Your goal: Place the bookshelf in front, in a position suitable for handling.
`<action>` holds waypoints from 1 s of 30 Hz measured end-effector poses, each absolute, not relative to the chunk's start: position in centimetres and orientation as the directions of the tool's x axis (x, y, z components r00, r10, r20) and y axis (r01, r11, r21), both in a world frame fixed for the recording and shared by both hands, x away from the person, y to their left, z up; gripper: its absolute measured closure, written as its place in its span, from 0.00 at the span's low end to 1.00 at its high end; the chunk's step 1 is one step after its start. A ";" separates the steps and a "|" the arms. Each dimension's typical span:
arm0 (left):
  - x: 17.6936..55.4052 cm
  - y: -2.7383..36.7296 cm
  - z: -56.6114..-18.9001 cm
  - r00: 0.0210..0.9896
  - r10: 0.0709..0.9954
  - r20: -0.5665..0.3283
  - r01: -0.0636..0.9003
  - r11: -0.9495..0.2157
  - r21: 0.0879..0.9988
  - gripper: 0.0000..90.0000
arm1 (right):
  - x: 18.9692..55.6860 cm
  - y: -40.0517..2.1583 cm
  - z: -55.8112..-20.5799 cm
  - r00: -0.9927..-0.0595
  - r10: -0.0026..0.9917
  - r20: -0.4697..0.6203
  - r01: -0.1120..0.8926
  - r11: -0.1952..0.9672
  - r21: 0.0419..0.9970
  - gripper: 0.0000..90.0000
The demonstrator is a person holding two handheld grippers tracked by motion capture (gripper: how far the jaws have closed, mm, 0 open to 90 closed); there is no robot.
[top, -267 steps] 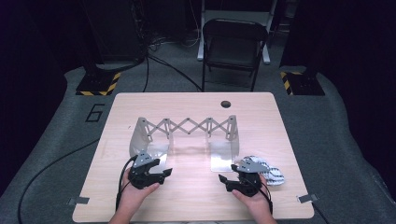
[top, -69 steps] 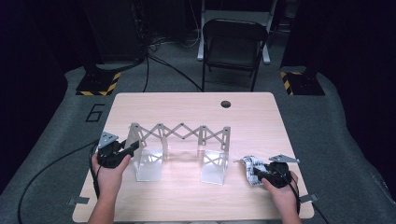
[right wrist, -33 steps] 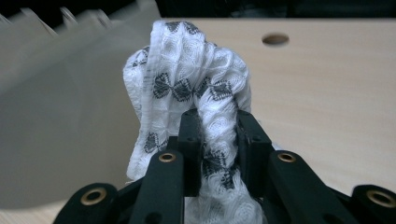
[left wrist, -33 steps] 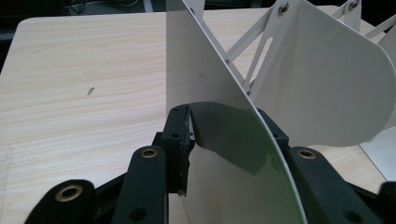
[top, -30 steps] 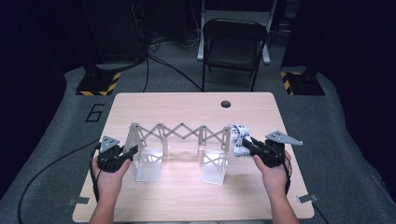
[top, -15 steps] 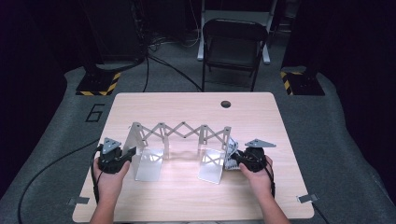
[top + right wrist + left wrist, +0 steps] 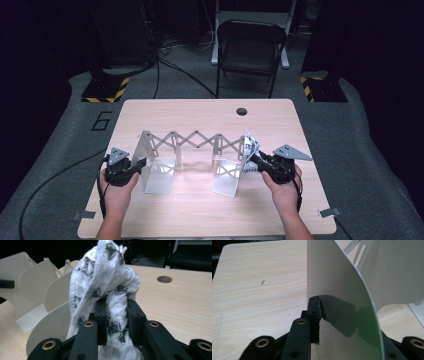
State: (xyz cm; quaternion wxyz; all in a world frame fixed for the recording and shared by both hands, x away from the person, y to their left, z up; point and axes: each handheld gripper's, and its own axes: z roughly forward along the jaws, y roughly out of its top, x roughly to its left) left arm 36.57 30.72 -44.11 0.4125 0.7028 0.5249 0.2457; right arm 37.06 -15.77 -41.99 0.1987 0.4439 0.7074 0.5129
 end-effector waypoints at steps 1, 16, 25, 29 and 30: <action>36.6 30.7 -44.1 0.328 0.941 -0.086 0.538 -0.112 0.835 0.82 | 37.3 -15.7 -42.8 -0.522 0.834 0.178 0.443 0.087 0.892 0.82; 36.7 30.7 -44.2 0.333 0.939 -0.082 0.542 -0.119 0.832 0.81 | 37.0 -15.2 -43.4 -0.521 0.832 0.190 0.484 0.105 0.869 0.82; 36.7 30.6 -44.2 0.331 0.940 -0.083 0.542 -0.118 0.832 0.81 | 37.8 -14.0 -47.7 -0.503 0.841 0.199 0.581 0.159 0.799 0.81; 36.8 30.7 -44.3 0.334 0.939 -0.086 0.542 -0.116 0.833 0.81 | 38.5 -14.0 -49.5 -0.491 0.845 0.212 0.629 0.176 0.757 0.81; 36.8 30.7 -44.3 0.335 0.938 -0.088 0.543 -0.116 0.832 0.81 | 38.4 -14.2 -49.0 -0.489 0.845 0.219 0.631 0.169 0.758 0.81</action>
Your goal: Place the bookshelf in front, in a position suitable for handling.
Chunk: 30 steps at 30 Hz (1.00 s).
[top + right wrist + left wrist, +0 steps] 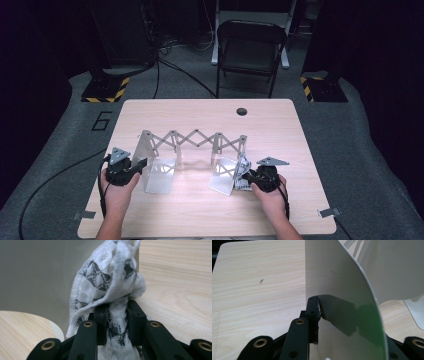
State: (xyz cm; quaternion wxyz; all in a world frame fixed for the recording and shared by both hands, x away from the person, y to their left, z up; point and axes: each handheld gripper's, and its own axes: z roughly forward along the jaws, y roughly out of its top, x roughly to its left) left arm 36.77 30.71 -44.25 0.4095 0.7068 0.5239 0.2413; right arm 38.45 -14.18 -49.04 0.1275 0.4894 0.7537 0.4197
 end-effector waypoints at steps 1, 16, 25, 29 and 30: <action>36.8 30.7 -44.3 0.335 0.938 -0.088 0.543 -0.116 0.832 0.81 | 38.4 -14.2 -49.0 -0.489 0.845 0.219 0.631 0.169 0.758 0.81; 36.4 30.8 -43.3 0.346 0.932 -0.107 0.519 -0.096 0.849 0.78 | 38.0 -14.0 -48.5 -0.500 0.851 0.162 0.582 0.191 0.791 0.81; 36.4 30.8 -43.1 0.349 0.929 -0.124 0.524 -0.084 0.847 0.76 | 35.6 -13.7 -42.8 -0.549 0.821 0.155 0.451 0.134 0.882 0.81; 36.3 30.7 -43.3 0.340 0.933 -0.120 0.518 -0.079 0.852 0.77 | 34.1 -13.3 -41.1 -0.554 0.823 0.125 0.383 0.119 0.916 0.81; 36.3 30.7 -43.3 0.343 0.931 -0.121 0.524 -0.083 0.847 0.77 | 34.0 -13.3 -41.5 -0.545 0.829 0.126 0.391 0.118 0.913 0.81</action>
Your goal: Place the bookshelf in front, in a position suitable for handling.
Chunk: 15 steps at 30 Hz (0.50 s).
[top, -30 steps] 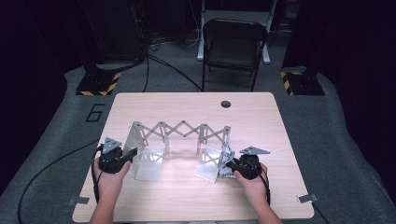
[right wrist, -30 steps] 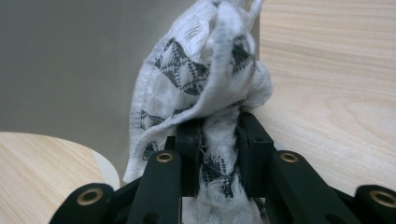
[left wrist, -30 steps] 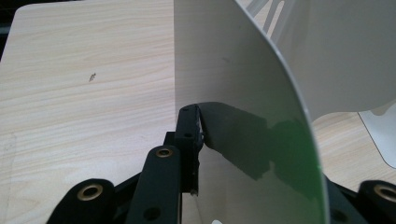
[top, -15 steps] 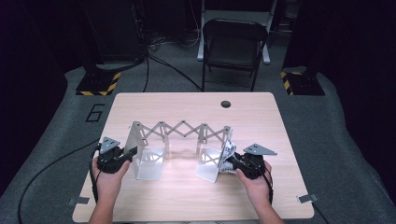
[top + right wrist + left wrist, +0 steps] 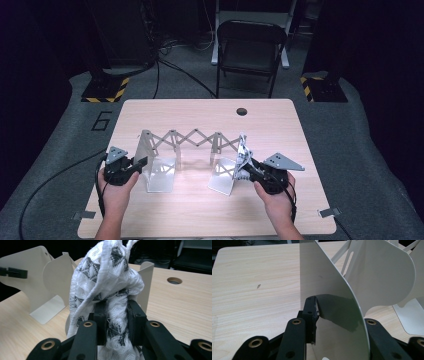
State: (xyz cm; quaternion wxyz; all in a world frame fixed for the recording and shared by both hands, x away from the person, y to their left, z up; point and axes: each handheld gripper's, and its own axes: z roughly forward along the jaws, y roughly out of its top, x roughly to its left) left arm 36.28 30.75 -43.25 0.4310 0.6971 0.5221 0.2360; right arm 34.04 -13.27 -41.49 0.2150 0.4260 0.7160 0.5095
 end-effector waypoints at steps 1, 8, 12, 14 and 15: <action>36.3 30.8 -43.3 0.343 0.932 -0.121 0.524 -0.083 0.848 0.77 | 34.0 -13.3 -42.2 -0.534 0.830 0.160 0.422 0.097 0.901 0.81; 36.4 30.8 -43.4 0.345 0.931 -0.122 0.532 -0.087 0.842 0.78 | 35.2 -12.6 -50.1 -0.495 0.843 0.210 0.614 0.169 0.771 0.81; 36.5 30.9 -43.6 0.347 0.929 -0.126 0.535 -0.086 0.841 0.77 | 35.5 -12.9 -49.7 -0.488 0.839 0.239 0.621 0.141 0.771 0.81; 36.6 30.9 -43.7 0.347 0.930 -0.125 0.537 -0.088 0.839 0.77 | 34.8 -13.1 -47.8 -0.507 0.827 0.243 0.579 0.118 0.807 0.81; 36.6 30.9 -43.7 0.347 0.930 -0.125 0.537 -0.088 0.839 0.77 | 34.3 -13.1 -46.7 -0.521 0.822 0.230 0.545 0.112 0.831 0.81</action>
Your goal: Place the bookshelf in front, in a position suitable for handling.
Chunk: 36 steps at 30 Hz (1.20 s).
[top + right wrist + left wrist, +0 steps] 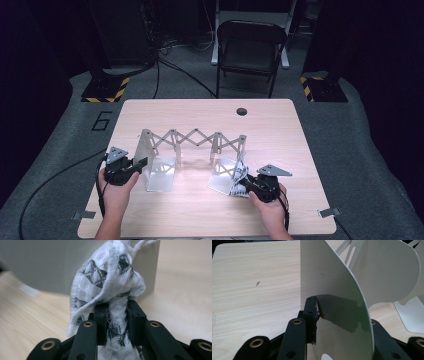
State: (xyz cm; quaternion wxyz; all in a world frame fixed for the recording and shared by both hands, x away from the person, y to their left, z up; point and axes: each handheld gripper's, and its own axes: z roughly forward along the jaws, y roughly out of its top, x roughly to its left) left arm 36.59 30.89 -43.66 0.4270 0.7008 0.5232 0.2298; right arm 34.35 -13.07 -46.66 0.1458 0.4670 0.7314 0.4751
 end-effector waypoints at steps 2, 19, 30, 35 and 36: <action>36.6 30.8 -43.7 0.344 0.931 -0.124 0.538 -0.088 0.838 0.77 | 33.3 -13.0 -44.4 -0.547 0.814 0.195 0.467 0.103 0.878 0.81; 36.6 31.0 -43.8 0.351 0.928 -0.126 0.537 -0.089 0.839 0.77 | 34.8 -12.0 -49.4 -0.510 0.833 0.213 0.603 0.170 0.779 0.81; 36.6 30.9 -43.8 0.348 0.929 -0.124 0.540 -0.091 0.837 0.77 | 33.7 -11.7 -48.0 -0.532 0.831 0.162 0.526 0.175 0.832 0.80; 36.6 31.0 -43.8 0.350 0.928 -0.127 0.540 -0.089 0.837 0.77 | 35.0 -11.6 -50.5 -0.527 0.835 0.161 0.593 0.225 0.773 0.80; 36.6 31.0 -43.8 0.350 0.928 -0.127 0.540 -0.089 0.837 0.77 | 35.0 -11.6 -50.5 -0.527 0.835 0.161 0.593 0.225 0.773 0.80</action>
